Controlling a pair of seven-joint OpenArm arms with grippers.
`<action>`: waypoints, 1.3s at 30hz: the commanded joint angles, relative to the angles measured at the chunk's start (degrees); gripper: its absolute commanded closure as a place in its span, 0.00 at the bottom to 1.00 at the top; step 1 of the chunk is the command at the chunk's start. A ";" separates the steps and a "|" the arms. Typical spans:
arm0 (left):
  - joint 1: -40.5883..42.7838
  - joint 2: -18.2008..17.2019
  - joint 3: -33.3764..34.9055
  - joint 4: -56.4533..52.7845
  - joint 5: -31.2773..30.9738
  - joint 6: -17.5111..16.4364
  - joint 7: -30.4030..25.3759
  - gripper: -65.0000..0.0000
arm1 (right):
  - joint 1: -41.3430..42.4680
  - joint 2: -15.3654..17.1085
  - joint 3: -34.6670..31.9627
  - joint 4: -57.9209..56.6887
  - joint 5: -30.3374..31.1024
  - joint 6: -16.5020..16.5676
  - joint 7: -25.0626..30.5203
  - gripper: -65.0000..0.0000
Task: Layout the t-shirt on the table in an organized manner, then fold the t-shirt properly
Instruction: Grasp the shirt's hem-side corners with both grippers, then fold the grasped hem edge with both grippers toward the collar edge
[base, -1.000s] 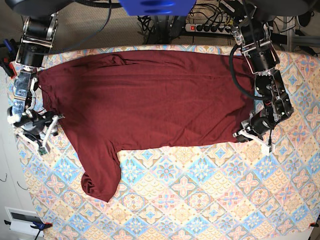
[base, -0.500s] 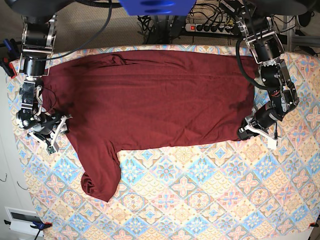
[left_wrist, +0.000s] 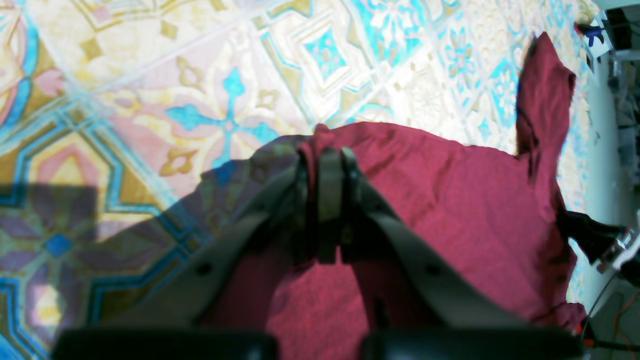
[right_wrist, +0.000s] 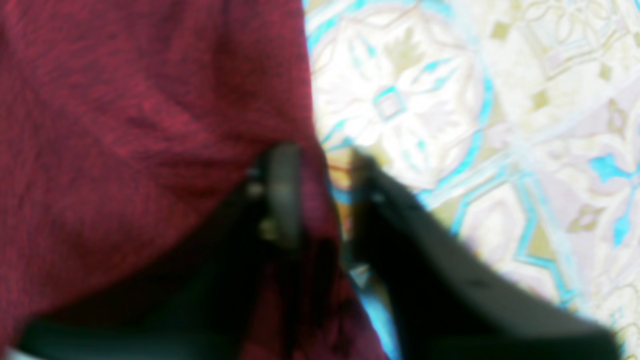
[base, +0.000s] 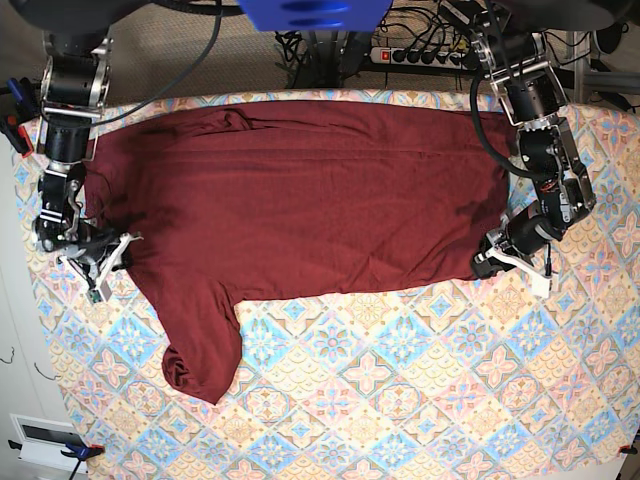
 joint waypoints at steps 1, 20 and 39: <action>-1.20 -0.84 -0.19 1.01 -1.16 -0.28 -0.89 1.00 | 1.07 1.06 0.15 0.49 -0.48 -0.37 0.03 0.99; 6.72 -1.10 -0.28 16.57 -1.24 -0.36 -0.89 1.00 | -8.78 2.47 2.43 19.39 -0.30 -0.37 -0.32 1.00; 13.40 -3.30 -7.22 20.88 -6.69 -0.45 1.22 1.00 | -22.06 2.47 18.00 37.32 -0.30 6.00 -5.95 1.00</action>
